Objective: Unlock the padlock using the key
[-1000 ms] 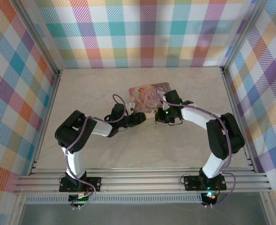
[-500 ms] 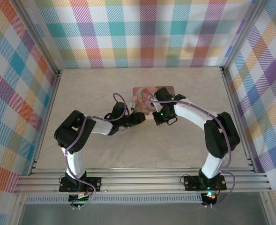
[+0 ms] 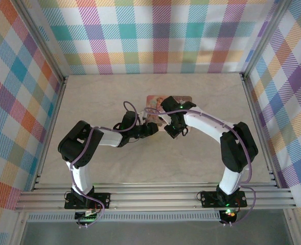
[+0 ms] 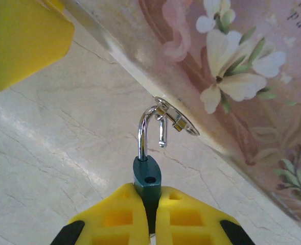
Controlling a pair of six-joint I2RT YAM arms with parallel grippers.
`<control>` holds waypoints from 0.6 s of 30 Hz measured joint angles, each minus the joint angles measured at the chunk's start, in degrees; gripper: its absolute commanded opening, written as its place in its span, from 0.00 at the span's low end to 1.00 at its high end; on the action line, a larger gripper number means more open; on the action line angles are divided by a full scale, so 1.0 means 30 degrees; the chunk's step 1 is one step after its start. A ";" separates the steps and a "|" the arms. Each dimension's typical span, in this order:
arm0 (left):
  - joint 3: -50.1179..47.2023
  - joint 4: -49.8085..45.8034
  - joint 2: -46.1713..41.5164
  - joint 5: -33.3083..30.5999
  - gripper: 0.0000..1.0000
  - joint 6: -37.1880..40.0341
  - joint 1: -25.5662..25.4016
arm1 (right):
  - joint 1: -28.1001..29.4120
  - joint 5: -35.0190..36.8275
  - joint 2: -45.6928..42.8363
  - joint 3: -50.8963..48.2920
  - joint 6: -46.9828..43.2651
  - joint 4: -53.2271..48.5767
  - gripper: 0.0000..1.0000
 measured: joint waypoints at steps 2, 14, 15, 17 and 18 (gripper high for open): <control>0.0000 -0.0168 -0.0160 -0.0015 0.38 0.0175 0.0000 | 0.0146 0.0357 0.0058 0.0175 -0.0066 -0.0204 0.00; -0.0517 -0.1355 -0.1909 -0.0437 0.38 0.1297 0.0000 | 0.1166 0.2375 0.0146 0.0255 -0.0488 -0.0663 0.00; -0.0539 -0.1537 -0.2069 -0.0474 0.38 0.1464 0.0000 | 0.1297 0.2557 0.0175 0.0255 -0.0619 -0.0648 0.00; -0.0627 -0.1909 -0.2390 -0.0539 0.38 0.1763 0.0000 | 0.1523 0.2856 0.0248 0.0255 -0.0954 -0.0546 0.00; -0.0707 -0.2091 -0.2579 -0.0590 0.37 0.1945 0.0000 | 0.1632 0.2943 0.0284 0.0255 -0.1107 -0.0437 0.00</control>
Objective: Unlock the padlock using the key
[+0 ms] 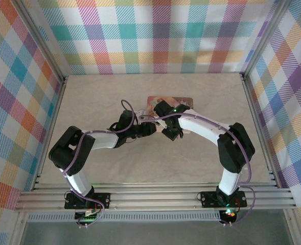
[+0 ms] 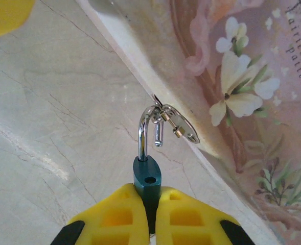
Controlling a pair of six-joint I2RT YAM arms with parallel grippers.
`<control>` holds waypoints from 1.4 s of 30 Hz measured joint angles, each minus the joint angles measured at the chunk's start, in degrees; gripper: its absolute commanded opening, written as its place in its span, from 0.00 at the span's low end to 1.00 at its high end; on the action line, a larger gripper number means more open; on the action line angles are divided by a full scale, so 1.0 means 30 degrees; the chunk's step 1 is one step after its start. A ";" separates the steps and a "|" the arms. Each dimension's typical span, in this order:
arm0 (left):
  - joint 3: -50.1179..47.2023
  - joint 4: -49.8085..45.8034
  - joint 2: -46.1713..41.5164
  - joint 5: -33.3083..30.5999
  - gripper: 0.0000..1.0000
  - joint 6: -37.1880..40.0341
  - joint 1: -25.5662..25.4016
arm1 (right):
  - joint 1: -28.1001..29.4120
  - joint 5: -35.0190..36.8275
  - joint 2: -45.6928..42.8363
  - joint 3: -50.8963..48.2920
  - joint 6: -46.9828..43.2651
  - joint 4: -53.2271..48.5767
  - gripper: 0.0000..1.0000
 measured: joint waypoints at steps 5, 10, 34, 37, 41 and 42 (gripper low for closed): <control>-0.0510 -0.0772 -0.0692 -0.0299 0.37 0.0590 0.0000 | 0.0226 -0.0029 0.0015 -0.0080 -0.0852 0.0947 0.00; -0.1122 -0.1275 -0.0998 -0.0707 0.37 0.0882 0.0000 | 0.0444 0.0080 0.0015 -0.0481 -0.1574 0.2069 0.00; -0.3191 -0.3796 -0.4685 -0.2805 0.39 0.1741 0.0066 | 0.0852 0.1093 -0.0131 -0.2433 -0.5253 0.8167 0.00; -0.3475 -0.4481 -0.5639 -0.3410 0.41 0.1814 0.0073 | 0.0852 0.0809 -0.0131 -0.2426 -0.5799 0.8765 0.00; -0.3577 -0.5814 -0.6900 -0.4415 0.47 0.1938 0.0066 | 0.0852 -0.0175 -0.0131 -0.2033 -0.5748 0.8794 0.00; -0.3577 -0.6251 -0.7242 -0.4750 0.49 0.1967 0.0066 | 0.0852 -0.0539 -0.0131 -0.1698 -0.5530 0.8597 0.00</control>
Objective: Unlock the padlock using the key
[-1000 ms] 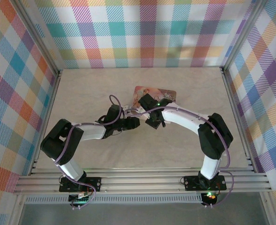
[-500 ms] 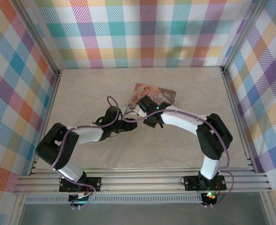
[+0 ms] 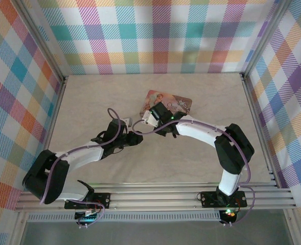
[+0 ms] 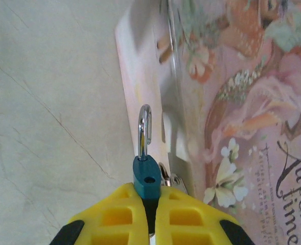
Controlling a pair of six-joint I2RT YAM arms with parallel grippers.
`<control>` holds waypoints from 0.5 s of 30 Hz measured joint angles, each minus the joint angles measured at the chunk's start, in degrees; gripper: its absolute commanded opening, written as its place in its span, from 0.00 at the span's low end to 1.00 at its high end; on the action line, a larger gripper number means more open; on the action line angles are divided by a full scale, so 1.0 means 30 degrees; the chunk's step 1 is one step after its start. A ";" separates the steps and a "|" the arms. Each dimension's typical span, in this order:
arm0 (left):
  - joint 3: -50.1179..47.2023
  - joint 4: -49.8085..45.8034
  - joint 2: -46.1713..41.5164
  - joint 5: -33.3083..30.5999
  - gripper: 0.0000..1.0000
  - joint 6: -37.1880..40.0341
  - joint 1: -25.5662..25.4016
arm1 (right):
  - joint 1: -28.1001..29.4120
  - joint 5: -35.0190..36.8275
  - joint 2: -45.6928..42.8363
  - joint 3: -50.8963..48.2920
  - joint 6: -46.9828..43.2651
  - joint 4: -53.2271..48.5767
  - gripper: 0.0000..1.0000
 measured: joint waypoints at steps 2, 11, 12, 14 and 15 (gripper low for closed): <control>0.0007 -0.0794 -0.0590 -0.0627 0.52 0.0117 0.0000 | 0.0000 -0.0641 0.0000 0.0707 0.0736 -0.0219 0.00; 0.0546 -0.4320 -0.1938 -0.2703 1.00 0.0619 0.0022 | -0.0270 -0.2455 -0.1996 0.1144 0.5246 -0.1355 0.00; 0.0656 -0.4554 -0.1967 -0.2812 1.00 0.0641 0.0022 | -0.0393 -0.2630 -0.2412 0.1078 0.5741 -0.1552 0.00; 0.0867 -0.4867 -0.1982 -0.2885 1.00 0.0707 0.0022 | -0.0903 -0.2922 -0.3279 0.0831 0.6747 -0.1851 0.00; 0.0998 -0.5049 -0.1982 -0.2900 1.00 0.0721 0.0022 | -0.1370 -0.3118 -0.3789 0.0699 0.7300 -0.2076 0.00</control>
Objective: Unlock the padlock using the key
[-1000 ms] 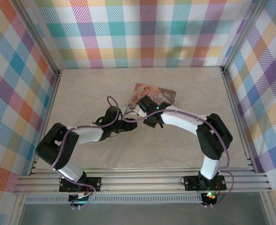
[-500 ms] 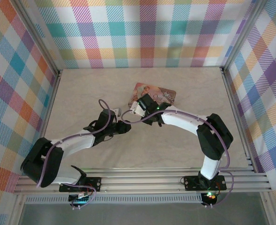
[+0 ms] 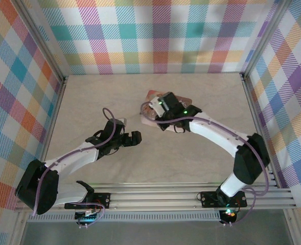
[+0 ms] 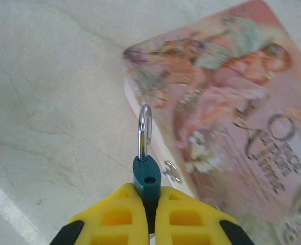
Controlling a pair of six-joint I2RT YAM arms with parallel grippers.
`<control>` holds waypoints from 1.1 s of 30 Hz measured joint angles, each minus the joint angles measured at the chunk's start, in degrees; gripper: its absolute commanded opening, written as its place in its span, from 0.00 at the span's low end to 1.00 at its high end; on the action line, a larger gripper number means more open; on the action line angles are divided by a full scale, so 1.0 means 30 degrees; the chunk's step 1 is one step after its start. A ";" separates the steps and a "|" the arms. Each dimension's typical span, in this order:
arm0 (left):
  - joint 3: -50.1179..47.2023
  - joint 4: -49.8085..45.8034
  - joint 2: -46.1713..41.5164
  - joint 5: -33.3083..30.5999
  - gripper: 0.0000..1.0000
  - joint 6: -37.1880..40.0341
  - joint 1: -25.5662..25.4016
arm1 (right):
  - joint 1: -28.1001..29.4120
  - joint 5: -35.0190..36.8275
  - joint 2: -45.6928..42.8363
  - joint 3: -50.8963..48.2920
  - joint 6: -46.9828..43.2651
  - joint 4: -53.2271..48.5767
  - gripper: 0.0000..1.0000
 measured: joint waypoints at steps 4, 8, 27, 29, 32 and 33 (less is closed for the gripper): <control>0.0758 -0.0568 0.0131 -0.0051 1.00 0.0146 0.0000 | -0.2630 -0.0801 -0.1355 -0.0168 0.1953 -0.0903 0.00; 0.1996 -0.0670 0.1217 0.0124 1.00 0.0517 -0.0007 | -0.6142 -0.2135 -0.1486 -0.0153 0.3548 -0.2120 0.00; 0.9500 -0.1647 0.7548 0.3075 1.00 0.2798 -0.1792 | -1.6611 -0.2528 0.3687 -0.1792 0.5377 -0.4233 0.03; 1.0193 -0.1749 0.8065 0.3133 1.00 0.2914 -0.2331 | -1.6910 -0.2273 0.3738 -0.1792 0.5231 -0.4240 0.05; 1.0892 -0.1945 0.8743 0.3118 1.00 0.2914 -0.3045 | -1.7238 -0.1945 0.3789 -0.1749 0.4860 -0.4218 0.09; 1.0979 -0.1953 0.8874 0.3111 1.00 0.2914 -0.3242 | -1.7325 -0.1880 0.3854 -0.1712 0.4758 -0.4240 0.10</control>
